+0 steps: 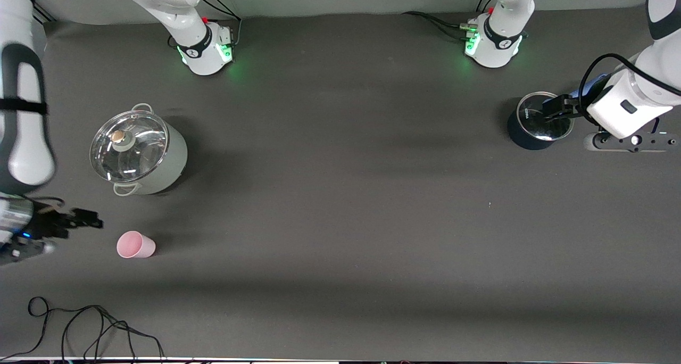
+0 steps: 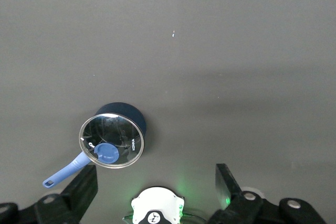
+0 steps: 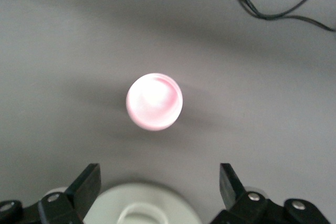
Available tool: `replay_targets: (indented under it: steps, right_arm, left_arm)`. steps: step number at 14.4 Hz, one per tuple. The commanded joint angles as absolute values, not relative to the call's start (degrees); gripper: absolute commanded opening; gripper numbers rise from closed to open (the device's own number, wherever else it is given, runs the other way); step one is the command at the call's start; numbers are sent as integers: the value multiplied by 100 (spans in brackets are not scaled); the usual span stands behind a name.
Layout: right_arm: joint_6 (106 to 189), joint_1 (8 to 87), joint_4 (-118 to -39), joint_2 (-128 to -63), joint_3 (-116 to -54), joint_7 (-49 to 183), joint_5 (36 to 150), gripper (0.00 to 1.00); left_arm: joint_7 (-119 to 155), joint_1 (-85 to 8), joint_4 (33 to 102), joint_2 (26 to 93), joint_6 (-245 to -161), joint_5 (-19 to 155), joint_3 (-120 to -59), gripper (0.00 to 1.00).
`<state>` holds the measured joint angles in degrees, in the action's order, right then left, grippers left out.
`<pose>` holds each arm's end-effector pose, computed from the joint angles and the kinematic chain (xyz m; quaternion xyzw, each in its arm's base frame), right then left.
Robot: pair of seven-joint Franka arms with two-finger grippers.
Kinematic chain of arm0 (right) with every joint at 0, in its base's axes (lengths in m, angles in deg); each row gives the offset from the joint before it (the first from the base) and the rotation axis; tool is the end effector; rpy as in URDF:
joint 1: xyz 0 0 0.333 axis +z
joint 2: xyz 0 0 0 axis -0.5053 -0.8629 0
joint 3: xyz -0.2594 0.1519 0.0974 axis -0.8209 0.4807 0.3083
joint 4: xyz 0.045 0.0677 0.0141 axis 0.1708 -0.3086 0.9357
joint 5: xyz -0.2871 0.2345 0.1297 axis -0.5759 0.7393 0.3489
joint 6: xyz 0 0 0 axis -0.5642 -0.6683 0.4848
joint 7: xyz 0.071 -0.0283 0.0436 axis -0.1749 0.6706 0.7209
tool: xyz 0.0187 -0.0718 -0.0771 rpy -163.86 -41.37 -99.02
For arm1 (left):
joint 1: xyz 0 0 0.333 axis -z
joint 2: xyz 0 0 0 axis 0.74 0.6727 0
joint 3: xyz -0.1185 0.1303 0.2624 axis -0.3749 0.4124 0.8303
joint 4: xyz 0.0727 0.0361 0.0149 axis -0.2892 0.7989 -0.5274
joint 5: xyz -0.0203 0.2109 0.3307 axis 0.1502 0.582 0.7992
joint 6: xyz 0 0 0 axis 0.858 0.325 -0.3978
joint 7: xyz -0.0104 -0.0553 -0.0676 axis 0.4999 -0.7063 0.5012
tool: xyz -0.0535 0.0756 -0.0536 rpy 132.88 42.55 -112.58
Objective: Transfer pink cup from left to right arm
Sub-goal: 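Open the right gripper and raise it away from the cup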
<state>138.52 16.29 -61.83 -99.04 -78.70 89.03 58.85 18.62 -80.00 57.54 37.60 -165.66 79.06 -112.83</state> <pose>0.6714 -0.1541 0.4156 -0.9929 -0.1125 0.0140 0.0370 0.5415 -0.0744 0.5865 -0.9933 0.0185 0.1131 0.0112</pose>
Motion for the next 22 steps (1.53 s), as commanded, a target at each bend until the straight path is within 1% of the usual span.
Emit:
replay_targets:
  steps: [1,2,3,4,5,6,7,8,9,12,15,17,19,22]
  right_arm:
    - [12862,1655,-5845,-9447,-7902,8503,5983,100]
    - [12702,1690,-5853,-9236,-7902,8327,5983,100]
    - [12562,1725,-5880,-9026,-7884,8073,5983,100]
    - [12421,1743,-5889,-8832,-7849,7801,5983,100]
    - [12272,1769,-5906,-8682,-7814,7590,5983,100]
    - [12157,1935,-5915,-8541,-7831,7422,5983,100]
    - [12130,2006,-5967,-8392,-7849,7246,5983,100]
    - [12147,2042,-6185,-8147,-7831,7010,5983,100]
    - [12217,2138,-6440,-7866,-7840,6894,5992,100]
    - [12278,2200,-7020,-7276,-7849,6884,6027,100]
    - [12656,2270,-7653,-6827,-7849,6605,6027,100]
    - [12771,2620,-7690,-6817,-7945,6350,6019,100]
    - [12815,2955,-7655,-6861,-8217,6172,5957,100]
    - [12850,3114,-7568,-6905,-8376,6164,5922,100]
  left_arm:
    - [1966,-6810,5810,3686,-16654,8047,-10126,100]
    - [1914,-6011,5810,3677,-16697,8038,-9232,100]
    - [1705,-5325,5810,3669,-16750,8029,-8483,100]
    - [1529,-4918,5827,3616,-16829,8020,-8023,100]
    - [1475,-4879,5853,3572,-16917,7968,-7888,100]
    - [1466,-4878,6019,3476,-17074,7959,-7861,100]
    - [1465,-4878,6360,3249,-17372,7959,-7860,100]
    - [1465,-4878,6746,3020,-17670,7959,-7860,100]
    - [1465,-4878,6889,2940,-17839,7950,-7878,100]
    - [1369,-4852,6733,3070,-17911,7950,-7895,100]
    - [1299,-4878,6732,3123,-17849,7950,-7887,100]
    - [1290,-4878,6732,3123,-17875,7959,-7887,100]
    - [1298,-4861,6697,3150,-17937,7950,-7887,100]
    - [1255,-4878,6706,3150,-17911,7941,-7895,100]
